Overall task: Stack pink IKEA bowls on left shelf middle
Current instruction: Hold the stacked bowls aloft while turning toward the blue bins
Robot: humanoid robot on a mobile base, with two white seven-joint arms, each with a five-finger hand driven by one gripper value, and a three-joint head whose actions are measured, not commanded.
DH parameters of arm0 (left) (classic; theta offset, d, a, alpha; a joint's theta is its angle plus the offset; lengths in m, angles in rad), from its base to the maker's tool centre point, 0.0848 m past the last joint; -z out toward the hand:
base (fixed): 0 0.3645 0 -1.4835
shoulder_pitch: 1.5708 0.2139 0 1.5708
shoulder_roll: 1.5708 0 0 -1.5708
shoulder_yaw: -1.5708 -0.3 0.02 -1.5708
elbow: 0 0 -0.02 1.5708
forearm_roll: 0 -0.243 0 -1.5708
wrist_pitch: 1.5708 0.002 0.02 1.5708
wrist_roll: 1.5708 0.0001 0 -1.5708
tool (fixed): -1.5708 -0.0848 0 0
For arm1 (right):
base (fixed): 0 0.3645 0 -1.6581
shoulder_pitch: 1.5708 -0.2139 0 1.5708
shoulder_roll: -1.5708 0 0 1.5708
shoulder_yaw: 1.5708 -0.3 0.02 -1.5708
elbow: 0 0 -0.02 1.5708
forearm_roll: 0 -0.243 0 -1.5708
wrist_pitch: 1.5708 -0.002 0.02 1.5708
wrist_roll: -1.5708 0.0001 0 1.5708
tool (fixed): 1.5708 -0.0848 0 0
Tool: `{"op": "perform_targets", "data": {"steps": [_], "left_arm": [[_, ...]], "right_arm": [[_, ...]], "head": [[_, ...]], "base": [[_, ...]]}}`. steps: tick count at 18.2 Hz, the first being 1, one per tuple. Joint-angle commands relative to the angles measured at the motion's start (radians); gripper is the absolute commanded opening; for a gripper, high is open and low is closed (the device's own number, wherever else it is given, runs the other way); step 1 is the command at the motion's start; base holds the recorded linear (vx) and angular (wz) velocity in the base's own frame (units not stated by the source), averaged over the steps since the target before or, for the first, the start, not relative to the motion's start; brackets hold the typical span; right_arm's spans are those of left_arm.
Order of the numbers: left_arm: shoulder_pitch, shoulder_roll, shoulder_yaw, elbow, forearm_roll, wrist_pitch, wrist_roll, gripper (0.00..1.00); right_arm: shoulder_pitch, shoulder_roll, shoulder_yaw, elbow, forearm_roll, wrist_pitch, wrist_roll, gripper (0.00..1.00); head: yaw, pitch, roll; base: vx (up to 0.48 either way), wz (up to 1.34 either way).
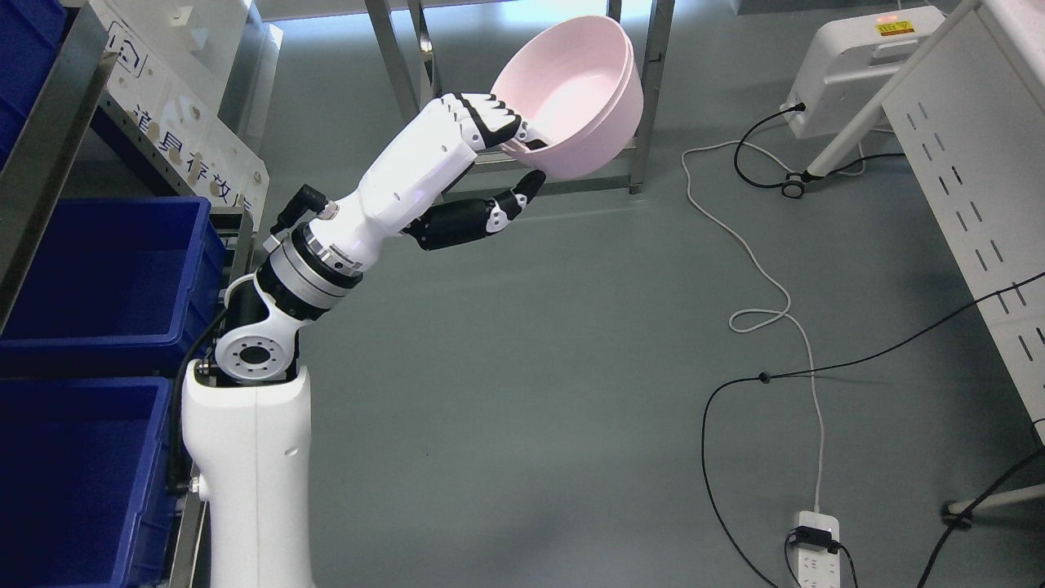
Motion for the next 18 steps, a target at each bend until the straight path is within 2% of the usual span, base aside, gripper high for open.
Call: {"op": "perform_targets", "data": {"steps": [1, 11, 15, 18], "left_arm": [[-0.015, 0.017, 0.005, -0.012, -0.001, 0.01, 0.001, 0.05], [-0.027, 0.017, 0.008, -0.021, -0.001, 0.034, 0.0, 0.05], [-0.116, 0.017, 0.005, -0.021, -0.001, 0.108, 0.0, 0.05], [-0.236, 0.017, -0.015, -0.021, -0.002, 0.204, -0.011, 0.05]], "right_arm": [[0.0, -0.017, 0.0, 0.0, 0.0, -0.001, 0.0, 1.0], [0.0, -0.017, 0.0, 0.0, 0.0, -0.001, 0.0, 1.0], [0.0, -0.017, 0.0, 0.0, 0.0, -0.001, 0.0, 1.0], [0.0, -0.017, 0.0, 0.0, 0.0, -0.001, 0.0, 1.0]], "head": [[0.0, 0.0, 0.0], [0.0, 0.0, 0.0], [0.0, 0.0, 0.0], [0.0, 0.0, 0.0]], "base": [[-0.043, 0.07], [-0.069, 0.19], [-0.127, 0.46], [-0.138, 0.58]]}}
